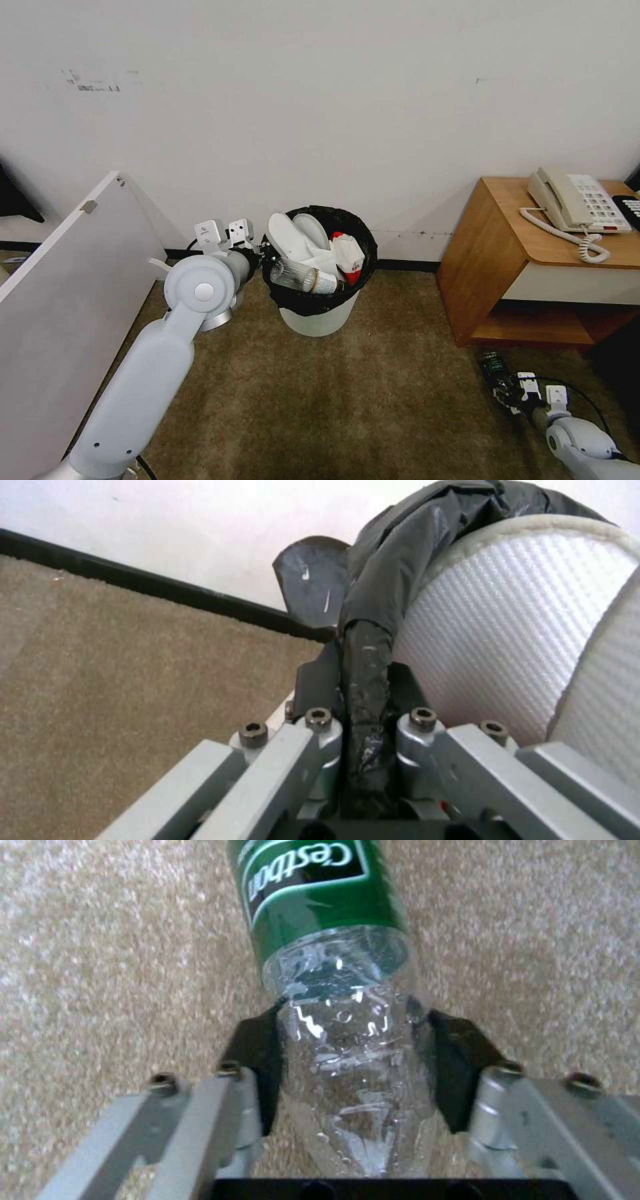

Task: Pick up the trash bin, then pick up the garbage from the floor and place it into the trash bin.

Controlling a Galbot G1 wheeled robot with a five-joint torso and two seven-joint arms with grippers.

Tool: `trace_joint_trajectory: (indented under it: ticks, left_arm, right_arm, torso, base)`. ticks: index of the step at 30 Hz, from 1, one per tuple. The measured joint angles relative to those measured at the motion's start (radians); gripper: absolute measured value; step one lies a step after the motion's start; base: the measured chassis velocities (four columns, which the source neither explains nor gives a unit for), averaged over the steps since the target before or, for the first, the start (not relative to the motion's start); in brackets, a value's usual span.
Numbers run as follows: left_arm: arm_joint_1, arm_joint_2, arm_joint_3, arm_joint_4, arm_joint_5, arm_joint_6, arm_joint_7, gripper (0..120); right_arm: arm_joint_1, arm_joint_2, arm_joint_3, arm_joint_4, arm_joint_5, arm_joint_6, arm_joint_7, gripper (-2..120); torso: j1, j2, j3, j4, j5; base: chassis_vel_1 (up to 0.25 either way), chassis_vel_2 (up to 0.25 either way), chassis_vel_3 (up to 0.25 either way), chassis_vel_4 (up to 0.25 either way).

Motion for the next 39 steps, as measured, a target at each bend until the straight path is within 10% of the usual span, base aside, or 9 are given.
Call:
trace_joint_trajectory:
  ticks: [11,39]
  left_arm:
    - [0.007,0.004,-0.002,-0.003,0.001,0.0,0.001,4]
    - [0.002,-0.015,0.017,0.019,0.013,0.003,0.001,4]
  right_arm:
    - [-0.008,-0.01,0.0,0.054,-0.012,0.002,0.0,22]
    - [-0.287,-0.253,0.059,0.47,-0.134,0.016,0.02,22]
  torso:
    - [0.0,0.0,0.0,0.0,0.0]
    - [0.0,0.0,0.0,0.0001,0.0001]
  base:
    - [0.0,0.0,0.0,0.0]
    - [0.0,0.0,0.0,0.0]
